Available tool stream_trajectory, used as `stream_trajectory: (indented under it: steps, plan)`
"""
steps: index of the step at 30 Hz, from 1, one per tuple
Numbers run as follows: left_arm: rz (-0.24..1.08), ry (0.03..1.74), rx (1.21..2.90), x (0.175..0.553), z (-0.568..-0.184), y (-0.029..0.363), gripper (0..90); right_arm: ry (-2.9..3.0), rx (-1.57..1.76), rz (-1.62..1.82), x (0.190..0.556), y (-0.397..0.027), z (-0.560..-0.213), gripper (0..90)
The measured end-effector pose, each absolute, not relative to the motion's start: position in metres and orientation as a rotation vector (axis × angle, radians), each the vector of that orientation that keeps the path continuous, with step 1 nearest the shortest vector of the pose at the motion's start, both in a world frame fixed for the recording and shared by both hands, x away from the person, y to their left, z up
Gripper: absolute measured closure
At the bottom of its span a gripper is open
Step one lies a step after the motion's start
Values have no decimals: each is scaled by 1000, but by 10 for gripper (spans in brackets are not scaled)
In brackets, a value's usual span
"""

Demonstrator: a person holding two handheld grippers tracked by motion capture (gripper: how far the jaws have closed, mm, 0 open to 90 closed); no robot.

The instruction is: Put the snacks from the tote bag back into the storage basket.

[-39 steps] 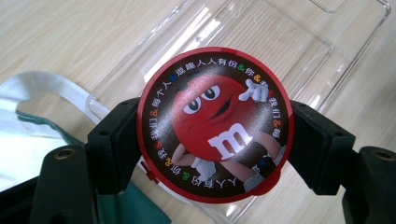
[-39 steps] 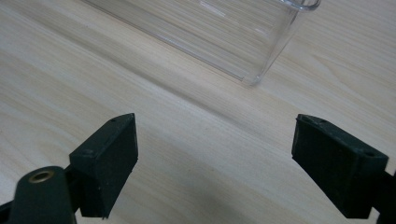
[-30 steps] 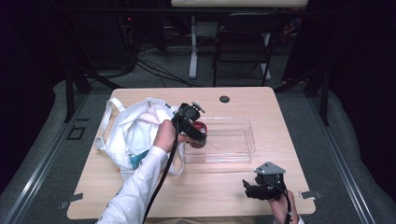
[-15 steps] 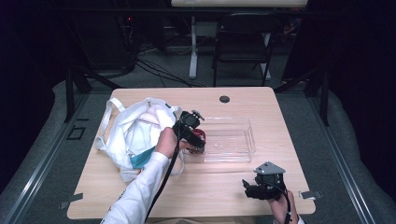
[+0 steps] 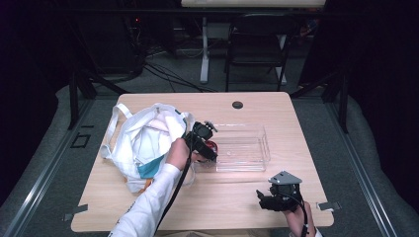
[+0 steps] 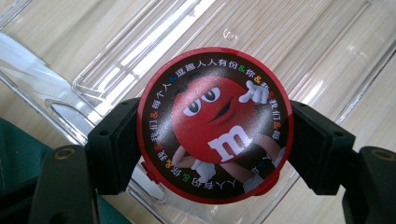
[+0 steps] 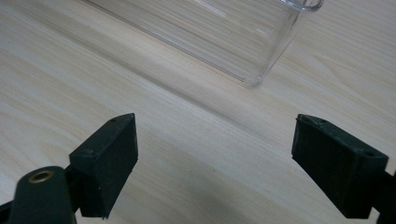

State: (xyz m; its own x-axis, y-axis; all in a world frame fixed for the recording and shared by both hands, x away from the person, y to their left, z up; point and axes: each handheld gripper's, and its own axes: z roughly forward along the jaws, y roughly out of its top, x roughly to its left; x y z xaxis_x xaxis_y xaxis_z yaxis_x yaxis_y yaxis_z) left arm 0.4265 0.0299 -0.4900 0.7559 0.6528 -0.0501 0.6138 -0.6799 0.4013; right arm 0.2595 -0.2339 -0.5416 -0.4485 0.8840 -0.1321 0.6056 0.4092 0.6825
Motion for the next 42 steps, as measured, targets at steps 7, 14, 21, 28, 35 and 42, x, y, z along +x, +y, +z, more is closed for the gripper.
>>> stream_trajectory:
  steps: [7, 14, 21, 28, 35, 42]
  plan:
    - [133, 973, 2566, 427, -496, 26, 265, 2194, 1263, 764, 259, -234, -541, 139]
    - [147, 980, 2582, 428, -499, 26, 264, 2189, 1262, 771, 260, -234, -542, 139]
    - [144, 971, 2595, 428, -500, 27, 263, 2193, 1261, 767, 260, -234, -541, 139]
    - [149, 963, 2605, 428, -500, 27, 261, 2192, 1262, 772, 260, -234, -541, 139]
    - [184, 958, 2569, 427, -487, 29, 229, 2192, 1265, 771, 259, -234, -541, 139]
    - [213, 937, 2525, 425, -467, 33, 164, 2192, 1261, 779, 259, -234, -541, 139]
